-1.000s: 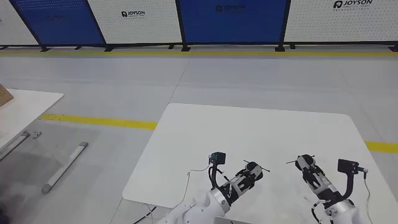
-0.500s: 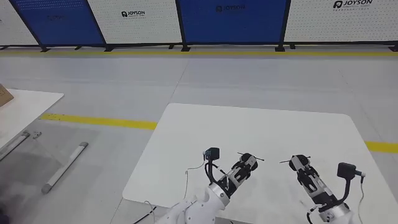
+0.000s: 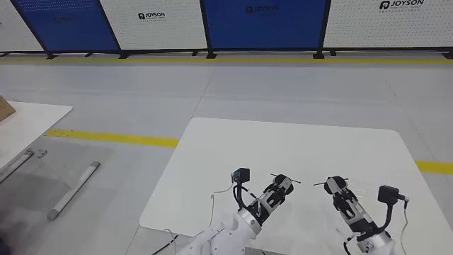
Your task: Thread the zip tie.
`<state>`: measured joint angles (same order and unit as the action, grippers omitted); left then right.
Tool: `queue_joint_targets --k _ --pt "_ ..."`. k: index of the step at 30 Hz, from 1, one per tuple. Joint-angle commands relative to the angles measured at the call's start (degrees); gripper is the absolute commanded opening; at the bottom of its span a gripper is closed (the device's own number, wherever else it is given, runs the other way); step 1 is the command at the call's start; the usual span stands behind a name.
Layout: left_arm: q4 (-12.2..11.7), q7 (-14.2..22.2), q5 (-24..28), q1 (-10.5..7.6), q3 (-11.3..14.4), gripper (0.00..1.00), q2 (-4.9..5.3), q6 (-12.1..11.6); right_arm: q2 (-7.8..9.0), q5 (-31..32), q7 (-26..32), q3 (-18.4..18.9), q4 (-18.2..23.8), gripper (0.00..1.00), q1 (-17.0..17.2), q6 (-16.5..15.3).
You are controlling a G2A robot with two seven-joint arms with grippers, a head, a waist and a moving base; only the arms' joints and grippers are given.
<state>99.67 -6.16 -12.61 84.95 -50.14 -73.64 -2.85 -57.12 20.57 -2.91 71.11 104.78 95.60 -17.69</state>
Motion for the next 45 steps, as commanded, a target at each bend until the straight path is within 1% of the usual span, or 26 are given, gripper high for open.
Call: queue_joint_targets --k 1,3,11,13,16,19,27,33,40,45 --pt "0.0 0.0 0.0 0.0 0.0 0.0 0.0 0.0 -0.4 1.75 -2.02 -1.29 -0.32 0.0 -0.49 -0.03" --pt "0.0 0.0 0.0 0.0 0.0 0.0 0.0 0.0 -0.83 3.09 -3.91 -2.52 -0.8 0.0 -0.96 0.64" --pt "0.0 0.0 0.0 0.0 0.0 0.0 0.0 0.0 -0.83 3.09 -3.91 -2.52 -0.8 0.0 -0.96 0.64" --pt "0.0 0.0 0.0 0.0 0.0 0.0 0.0 0.0 -0.98 2.91 -3.29 -2.76 -0.77 0.0 -0.98 1.06" --pt "0.0 0.0 0.0 0.0 0.0 0.0 0.0 0.0 -1.26 1.29 -1.93 -3.2 -0.94 0.0 -1.18 0.47" --pt "0.0 0.0 0.0 0.0 0.0 0.0 0.0 0.0 -1.52 -0.89 -1.95 -3.13 -1.23 0.0 -1.39 -0.3" --pt "0.0 0.0 0.0 0.0 0.0 0.0 0.0 0.0 -1.52 -0.89 -1.95 -3.13 -1.23 0.0 -1.39 -0.3" --pt "0.0 0.0 0.0 0.0 0.0 0.0 0.0 0.0 -2.08 -0.4 -1.35 -3.81 -2.01 0.0 -2.39 1.3" --pt "0.0 0.0 0.0 0.0 0.0 0.0 0.0 0.0 -2.75 -0.28 -1.65 -4.1 -2.75 0.0 -3.2 1.78" --pt "0.0 0.0 0.0 0.0 0.0 0.0 0.0 0.0 -2.77 -0.28 -1.68 -4.05 -2.73 0.0 -3.18 1.82"
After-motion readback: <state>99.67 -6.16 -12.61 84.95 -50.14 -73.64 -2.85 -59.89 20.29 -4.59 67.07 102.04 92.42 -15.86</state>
